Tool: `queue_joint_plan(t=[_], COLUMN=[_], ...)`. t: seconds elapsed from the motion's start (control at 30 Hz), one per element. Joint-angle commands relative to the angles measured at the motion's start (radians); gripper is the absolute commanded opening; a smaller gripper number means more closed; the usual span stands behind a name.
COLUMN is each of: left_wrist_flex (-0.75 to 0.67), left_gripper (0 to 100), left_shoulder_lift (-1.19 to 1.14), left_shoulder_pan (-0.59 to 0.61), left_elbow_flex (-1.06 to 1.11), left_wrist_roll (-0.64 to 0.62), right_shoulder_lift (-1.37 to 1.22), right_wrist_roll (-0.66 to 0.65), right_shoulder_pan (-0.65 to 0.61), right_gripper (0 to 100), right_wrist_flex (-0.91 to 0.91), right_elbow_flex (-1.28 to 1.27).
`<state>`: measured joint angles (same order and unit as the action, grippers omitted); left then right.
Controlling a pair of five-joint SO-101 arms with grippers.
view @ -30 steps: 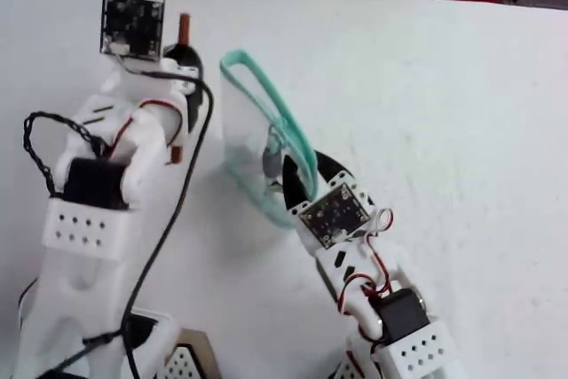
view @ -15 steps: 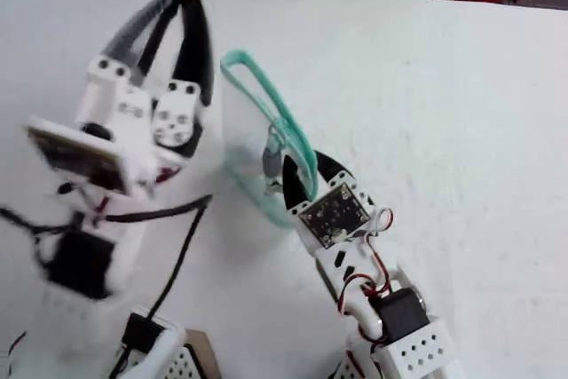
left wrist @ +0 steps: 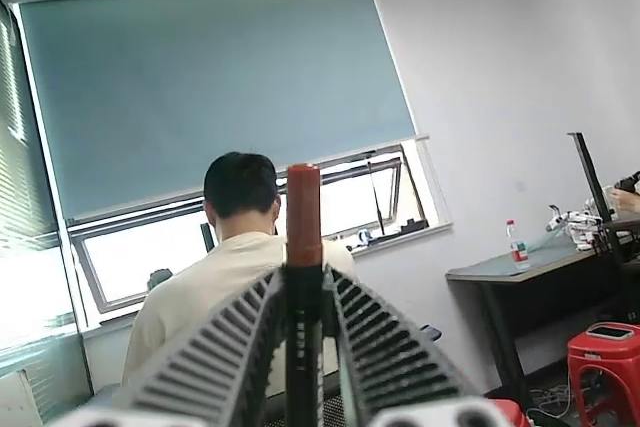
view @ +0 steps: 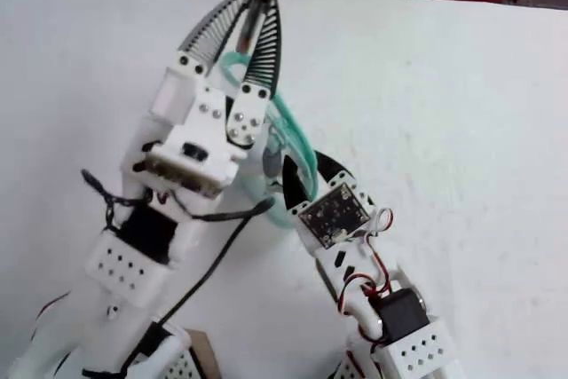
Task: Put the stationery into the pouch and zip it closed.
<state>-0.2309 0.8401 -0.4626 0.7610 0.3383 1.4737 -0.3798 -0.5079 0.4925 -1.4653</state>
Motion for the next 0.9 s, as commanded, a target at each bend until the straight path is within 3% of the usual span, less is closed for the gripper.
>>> queue_joint_plan(t=[0.0,0.37,0.87], left_wrist_flex=[0.037,0.325,0.334], left_gripper=[2,2,3], left_shoulder_lift=[-0.001,0.024,0.035], left_shoulder_pan=[-0.021,0.013,0.085], left_elbow_flex=[-0.005,-0.003,0.106], left_wrist_roll=[0.0,-0.031,-0.061], right_shoulder_lift=[-0.012,-0.008,-0.008], right_wrist_roll=[-0.003,-0.003,-0.003], right_shoulder_pan=[0.007,0.007,0.008], right_gripper=[2.0,2.0,2.0], right_wrist_flex=[0.002,0.002,0.002], right_elbow_flex=[-0.031,-0.031,-0.031])
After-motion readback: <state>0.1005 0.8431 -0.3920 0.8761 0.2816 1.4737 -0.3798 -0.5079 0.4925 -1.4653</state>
